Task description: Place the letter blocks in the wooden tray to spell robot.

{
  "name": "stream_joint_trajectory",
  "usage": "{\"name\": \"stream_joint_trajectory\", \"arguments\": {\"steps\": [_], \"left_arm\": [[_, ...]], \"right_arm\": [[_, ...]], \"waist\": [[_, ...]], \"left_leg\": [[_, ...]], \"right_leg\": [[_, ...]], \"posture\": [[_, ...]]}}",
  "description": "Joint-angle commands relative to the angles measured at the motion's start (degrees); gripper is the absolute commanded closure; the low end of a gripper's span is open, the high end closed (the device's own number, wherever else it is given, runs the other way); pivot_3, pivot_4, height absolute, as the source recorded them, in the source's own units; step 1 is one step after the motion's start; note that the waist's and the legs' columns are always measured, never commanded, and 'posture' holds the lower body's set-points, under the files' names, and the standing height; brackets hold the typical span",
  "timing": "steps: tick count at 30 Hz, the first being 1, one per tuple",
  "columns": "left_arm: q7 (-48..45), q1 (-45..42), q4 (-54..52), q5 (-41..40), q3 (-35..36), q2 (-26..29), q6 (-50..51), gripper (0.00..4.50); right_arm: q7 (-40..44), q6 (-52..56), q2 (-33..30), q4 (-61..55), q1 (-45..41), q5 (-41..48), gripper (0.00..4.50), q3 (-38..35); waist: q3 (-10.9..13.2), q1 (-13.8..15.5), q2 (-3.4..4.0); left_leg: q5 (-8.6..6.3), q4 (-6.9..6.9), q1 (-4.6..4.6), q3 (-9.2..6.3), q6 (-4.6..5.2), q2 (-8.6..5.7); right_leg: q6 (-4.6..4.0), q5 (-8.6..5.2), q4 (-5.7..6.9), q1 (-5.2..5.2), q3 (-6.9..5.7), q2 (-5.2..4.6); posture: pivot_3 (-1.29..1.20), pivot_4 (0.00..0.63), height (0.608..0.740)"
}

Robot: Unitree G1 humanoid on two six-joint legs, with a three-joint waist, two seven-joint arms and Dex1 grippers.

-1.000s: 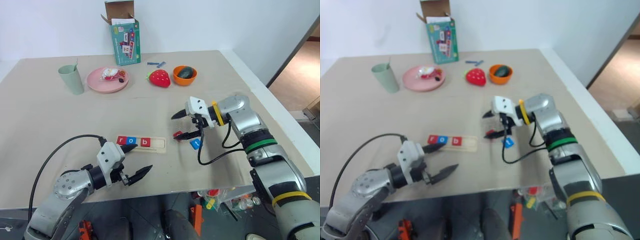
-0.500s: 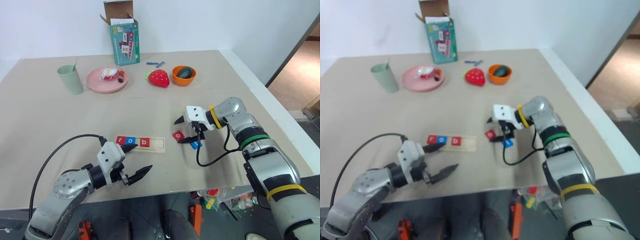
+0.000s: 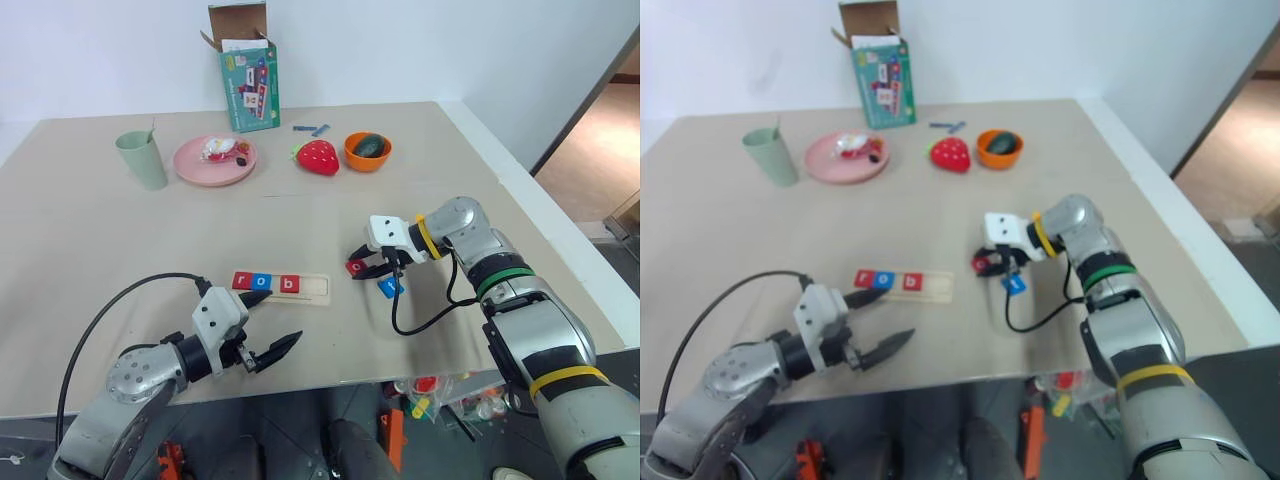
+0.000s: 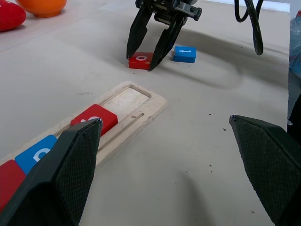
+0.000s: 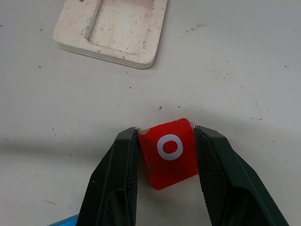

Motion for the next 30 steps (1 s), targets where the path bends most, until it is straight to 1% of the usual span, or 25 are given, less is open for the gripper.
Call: {"name": "stream_joint_trajectory", "arguments": {"steps": [1, 5, 9, 12, 15, 19, 21, 23, 26, 28, 30], "left_arm": [[-0.23, -0.05, -2.21, -0.22, 0.35, 0.24, -0.93, 0.0], [-0.54, -0.17, -1.99, -0.24, 0.27, 0.32, -1.05, 0.0], [-0.86, -0.1, -1.74, -0.22, 0.41, 0.49, -1.2, 0.0], [-1.15, 0.11, -1.74, -0.18, 0.45, 0.71, -1.28, 0.0], [-1.34, 0.26, -1.83, -0.13, 0.48, 0.71, -1.25, 0.0], [-1.47, 0.2, -1.83, -0.15, 0.32, 0.62, -1.09, 0.0], [-1.51, 0.06, -1.69, -0.18, 0.24, 0.57, -1.01, 0.0], [-1.65, -0.07, -1.49, -0.3, 0.28, 0.59, -0.97, 0.0], [-1.94, -0.3, -1.13, -0.39, 0.33, 0.65, -1.02, 0.0], [-2.14, -0.64, -0.68, -0.32, 0.25, 0.58, -1.11, 0.0], [-2.37, -0.97, -0.3, -0.22, 0.15, 0.47, -1.19, 0.0]], "right_arm": [[0.56, 0.22, -0.28, -0.21, 0.04, -0.29, 3.31, -0.87], [0.79, 0.71, -0.5, -1.0, 0.37, -0.01, 3.31, -1.17], [1.8, 4.89, -0.42, -4.45, 0.39, 2.08, 3.31, -2.56], [4.84, 13.99, -1.2, -15.68, 3.51, 5.52, 3.31, -3.72], [4.97, 20.7, -3.09, -28.23, 8.9, 6.8, 3.31, -3.62], [0.97, 31.46, -5.8, -47.74, 17.17, 7.36, 3.31, -3.62], [-2.85, 37.26, -6.02, -55.26, 19.85, 5.89, 3.31, -3.7], [-6.16, 44.11, -5.13, -61.68, 21.11, 5.52, 3.31, -3.42], [-11.08, 53.61, -2.96, -67.74, 21.07, 4.82, 3.31, -2.31], [-15.41, 59.72, -0.2, -69.22, 20.26, 3.84, 3.31, -1.31], [-18.68, 63.12, 1.82, -69.42, 19.81, 3.03, 3.31, -0.37]], "waist": [[0.0, 0.0, 0.0], [0.0, 0.01, 0.0], [0.0, 0.01, 0.0], [0.0, 0.03, 0.01], [0.0, 0.06, 0.01], [0.01, 0.27, 0.02], [0.01, 0.34, 0.02], [0.01, 0.19, 0.02], [0.0, 0.07, 0.01], [0.0, 0.08, 0.0], [0.0, 0.09, 0.0]], "left_leg": [[0.0, 0.0, 0.0, 0.0, 0.0, 0.0], [0.0, 0.0, 0.0, 0.0, 0.0, 0.0], [0.0, 0.0, 0.0, 0.0, 0.0, 0.0], [0.0, -0.01, -0.04, 0.0, 0.0, 0.01], [0.0, -0.02, -0.1, -0.06, 0.0, 0.02], [-0.01, -0.02, -0.16, -0.16, 0.0, 0.03], [0.0, -0.01, -0.18, -0.14, 0.0, 0.0], [0.0, 0.01, -0.17, -0.14, 0.0, 0.0], [0.05, 0.03, -0.11, -0.13, -0.1, -0.04], [0.13, 0.03, -0.11, -0.12, -0.23, -0.03], [0.15, 0.03, -0.1, -0.14, -0.26, 0.03]], "right_leg": [[0.0, 0.0, 0.0, 0.0, 0.0, 0.0], [0.0, 0.0, 0.0, 0.0, 0.01, 0.0], [0.0, 0.0, 0.0, 0.0, 0.01, -0.01], [0.0, 0.0, 0.03, -0.06, 0.02, 0.0], [-0.01, -0.02, 0.07, -0.12, 0.0, 0.01], [0.11, -0.21, 0.15, -0.15, -0.08, -0.05], [0.35, -0.35, 0.23, -0.2, -0.05, -0.13], [0.41, -0.38, 0.25, -0.23, -0.02, -0.14], [0.37, -0.33, 0.29, -0.25, 0.01, -0.09], [0.36, -0.32, 0.3, -0.21, -0.07, 0.01], [0.3, -0.29, 0.31, -0.21, -0.1, 0.09]], "posture": [[0.0, 0.15, 0.74], [0.0, 0.15, 0.74], [0.0, 0.15, 0.74], [0.0, 0.15, 0.74], [0.0, 0.15, 0.74], [0.0, 0.15, 0.74], [0.0, 0.15, 0.74], [0.0, 0.15, 0.74], [0.0, 0.15, 0.74], [0.0, 0.15, 0.74], [0.0, 0.15, 0.74]]}}
